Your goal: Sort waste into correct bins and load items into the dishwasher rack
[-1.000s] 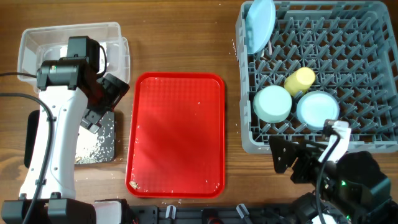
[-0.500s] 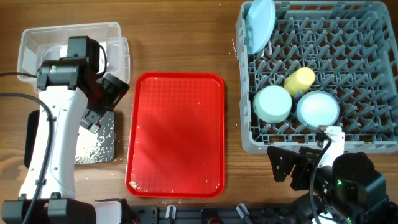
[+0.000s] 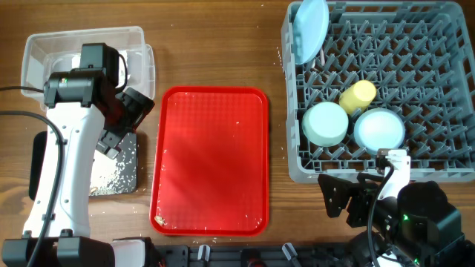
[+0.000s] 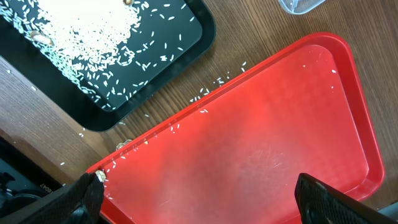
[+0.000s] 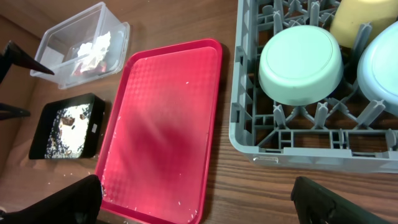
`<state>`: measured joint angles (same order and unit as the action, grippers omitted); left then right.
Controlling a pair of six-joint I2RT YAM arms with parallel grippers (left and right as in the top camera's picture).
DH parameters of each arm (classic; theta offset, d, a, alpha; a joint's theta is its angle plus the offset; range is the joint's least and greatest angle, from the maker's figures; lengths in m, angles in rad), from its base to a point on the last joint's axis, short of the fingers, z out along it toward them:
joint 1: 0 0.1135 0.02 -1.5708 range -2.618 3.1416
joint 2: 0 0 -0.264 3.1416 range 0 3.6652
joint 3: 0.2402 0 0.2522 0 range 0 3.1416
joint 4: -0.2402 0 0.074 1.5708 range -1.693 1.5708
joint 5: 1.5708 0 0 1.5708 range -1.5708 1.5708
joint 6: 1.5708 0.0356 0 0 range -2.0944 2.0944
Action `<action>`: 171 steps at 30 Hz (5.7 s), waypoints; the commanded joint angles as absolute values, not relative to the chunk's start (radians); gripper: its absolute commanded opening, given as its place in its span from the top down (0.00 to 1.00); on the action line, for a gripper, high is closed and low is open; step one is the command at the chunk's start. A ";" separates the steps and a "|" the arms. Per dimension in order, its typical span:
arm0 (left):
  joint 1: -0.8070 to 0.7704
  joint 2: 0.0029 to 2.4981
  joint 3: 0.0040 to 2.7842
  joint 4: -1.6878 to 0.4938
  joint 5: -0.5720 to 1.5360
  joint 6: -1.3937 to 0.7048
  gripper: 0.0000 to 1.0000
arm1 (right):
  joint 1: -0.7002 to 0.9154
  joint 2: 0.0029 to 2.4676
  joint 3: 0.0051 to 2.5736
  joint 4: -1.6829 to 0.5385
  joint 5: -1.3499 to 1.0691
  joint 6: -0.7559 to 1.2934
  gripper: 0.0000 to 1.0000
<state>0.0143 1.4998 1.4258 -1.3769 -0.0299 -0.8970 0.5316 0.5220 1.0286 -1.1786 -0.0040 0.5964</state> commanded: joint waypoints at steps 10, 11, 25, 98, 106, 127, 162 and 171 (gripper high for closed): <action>0.020 1.492 1.427 -1.377 -0.046 -0.906 0.00 | 0.537 0.513 1.019 -1.171 -0.017 0.501 0.00; 0.020 1.492 1.427 -1.377 -0.046 -0.906 0.00 | 0.537 0.514 1.019 -1.171 -0.017 0.501 0.00; 0.020 1.492 1.427 -1.378 -0.046 -0.906 0.00 | 0.537 0.445 0.889 -1.064 -0.005 0.497 0.00; 0.020 1.492 1.427 -1.377 -0.046 -0.906 0.00 | 0.000 0.003 0.005 0.004 -0.102 0.031 0.00; 0.020 1.492 1.427 -1.378 -0.046 -0.906 0.00 | -0.070 0.003 0.005 0.002 -0.083 0.000 0.00; 0.020 1.492 1.427 -1.377 -0.046 -0.906 0.00 | -0.072 0.004 0.005 0.003 -0.083 0.000 0.00; 0.016 1.205 1.198 -1.224 -0.094 -0.875 0.00 | -0.072 0.004 0.005 0.003 -0.083 0.000 0.00; -0.026 0.842 0.850 -0.945 -0.086 -0.810 0.00 | -0.072 0.004 0.005 0.003 -0.083 0.000 0.00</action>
<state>-0.0032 0.9382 0.9226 -0.9878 -0.0814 -0.8688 -0.0673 0.0158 0.0071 -0.0002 -0.0891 0.0128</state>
